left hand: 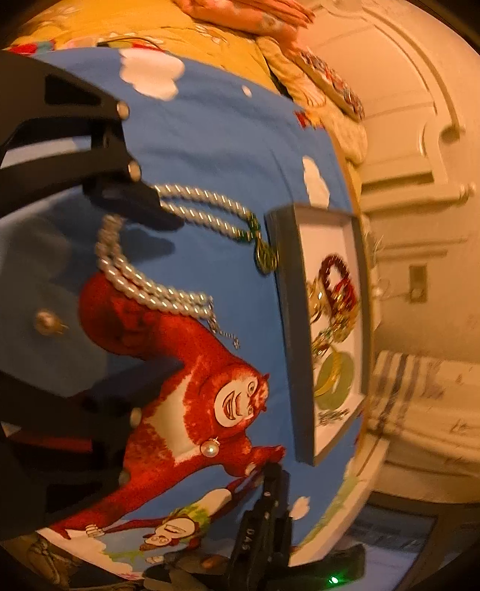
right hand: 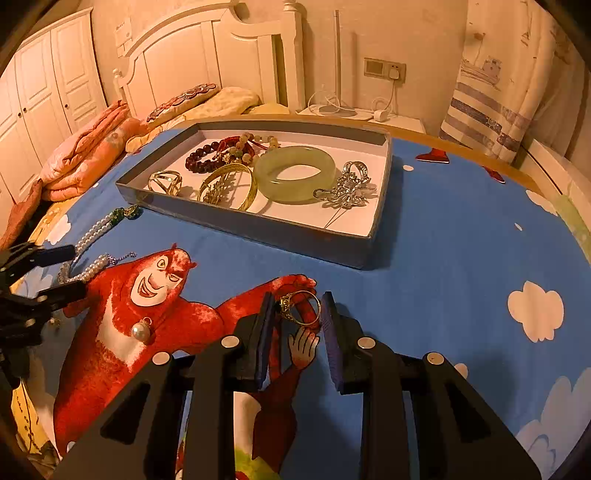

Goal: Organize jewelry
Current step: 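Grasp the pearl necklace with the left tool while the right grasps the gold ring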

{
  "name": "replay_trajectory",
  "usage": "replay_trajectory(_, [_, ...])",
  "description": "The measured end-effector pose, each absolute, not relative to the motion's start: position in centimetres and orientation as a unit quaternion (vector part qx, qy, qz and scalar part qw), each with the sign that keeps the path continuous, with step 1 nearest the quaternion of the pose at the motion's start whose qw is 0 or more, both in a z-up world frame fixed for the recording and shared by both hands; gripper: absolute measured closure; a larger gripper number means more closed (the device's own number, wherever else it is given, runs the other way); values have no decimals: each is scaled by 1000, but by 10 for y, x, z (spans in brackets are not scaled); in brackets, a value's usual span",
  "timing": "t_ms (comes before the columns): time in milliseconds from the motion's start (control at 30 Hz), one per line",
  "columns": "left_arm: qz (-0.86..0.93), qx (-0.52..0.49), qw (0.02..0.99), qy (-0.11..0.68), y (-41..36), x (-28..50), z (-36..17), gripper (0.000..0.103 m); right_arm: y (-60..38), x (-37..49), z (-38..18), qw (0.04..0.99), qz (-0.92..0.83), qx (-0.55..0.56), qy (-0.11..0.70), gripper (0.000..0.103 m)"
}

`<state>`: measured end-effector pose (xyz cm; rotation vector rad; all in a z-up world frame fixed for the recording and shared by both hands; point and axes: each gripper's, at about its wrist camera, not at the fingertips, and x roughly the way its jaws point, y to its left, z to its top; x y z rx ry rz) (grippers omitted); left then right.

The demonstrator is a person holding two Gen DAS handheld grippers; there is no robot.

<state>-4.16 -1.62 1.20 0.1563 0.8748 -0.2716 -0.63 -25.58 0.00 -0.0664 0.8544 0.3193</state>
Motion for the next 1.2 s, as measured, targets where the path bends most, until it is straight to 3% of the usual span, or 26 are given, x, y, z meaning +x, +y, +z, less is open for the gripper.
replay_trajectory(133, [-147,82,886,432,-20,-30,7,51,-257,-6,0,897,155,-26,412,77])
replay_trajectory(167, [-152,83,885,432,-21,-30,7,65,-258,-6,0,898,155,-25,412,77])
replay_trajectory(200, [-154,84,885,431,-21,-32,9,86,-258,-6,1,898,156,-24,412,77])
replay_trajectory(233, [-154,84,885,431,-20,-34,8,89,-258,-6,1,898,156,-24,411,77])
replay_trajectory(1200, [-71,117,918,371,-15,-60,37,90,-278,-23,19,920,167,29,353,77])
